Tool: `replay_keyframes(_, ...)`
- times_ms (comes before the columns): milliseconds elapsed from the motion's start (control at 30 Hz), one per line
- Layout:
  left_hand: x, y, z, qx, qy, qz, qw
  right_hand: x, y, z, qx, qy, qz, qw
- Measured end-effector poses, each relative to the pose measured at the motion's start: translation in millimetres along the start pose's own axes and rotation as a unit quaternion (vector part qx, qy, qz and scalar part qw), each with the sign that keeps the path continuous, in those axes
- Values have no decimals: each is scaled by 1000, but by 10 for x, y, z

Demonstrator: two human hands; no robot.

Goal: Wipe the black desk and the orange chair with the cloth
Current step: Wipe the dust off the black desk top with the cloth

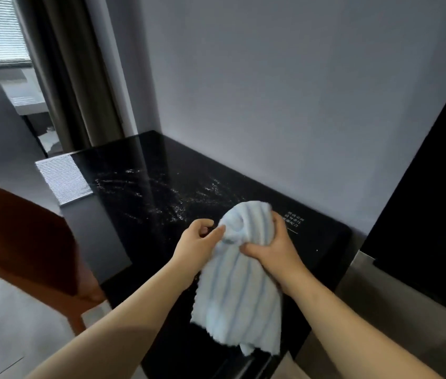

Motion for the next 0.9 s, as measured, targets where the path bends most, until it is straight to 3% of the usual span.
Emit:
replay_keyframes(67, 300, 42, -170, 77, 6, 11, 997, 268, -134, 402, -87, -83, -14, 993)
replay_keyframes(167, 652, 130, -388, 243, 58, 6, 968, 538, -304, 934, -182, -144, -76, 970)
replay_keyframes(333, 1250, 347, -828, 410, 93, 39, 907, 1063, -497, 1604, -403, -252, -78, 876)
replay_keyframes(400, 1401, 448, -943, 455, 103, 54, 883, 1228, -625, 1737, -494, -229, -123, 830)
replay_keyframes(467, 1512, 555, -1006, 482, 125, 75, 864, 1333, -873, 1823, -537, -132, -208, 807)
replay_keyframes(533, 1595, 642, -1042, 486, 146, 106, 855, 1352, -1149, 1869, -491, -39, -268, 828)
replay_keyframes(600, 1660, 697, -1086, 482, 172, 138, 848, 1356, -1335, 1903, -441, 3, -285, 851)
replay_keyframes(667, 1688, 718, -1131, 500, 196, 153, 829, 1353, -1380, 1890, -472, 2, -286, 834)
replay_keyframes(767, 1707, 737, -1153, 515, 200, 152, 819, 1273, -1331, 1760, -579, -41, -199, 789)
replay_keyframes(800, 1710, 735, -1148, 516, 197, 149, 820, 1218, -1330, 1699, -583, -31, -162, 795)
replay_keyframes(900, 1717, 705, -1134, 513, 191, 147, 824, 1078, -1295, 1644, -486, 42, -87, 868)
Point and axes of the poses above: each hand's wrist, its own x-axis towards the middle knuckle, its own z-axis out of the back of the hand, y = z × x, the point moved 1 cm from there along x, towards the middle knuckle, and after that the axes turned 12 degrees about y, right-handed, at the moved point
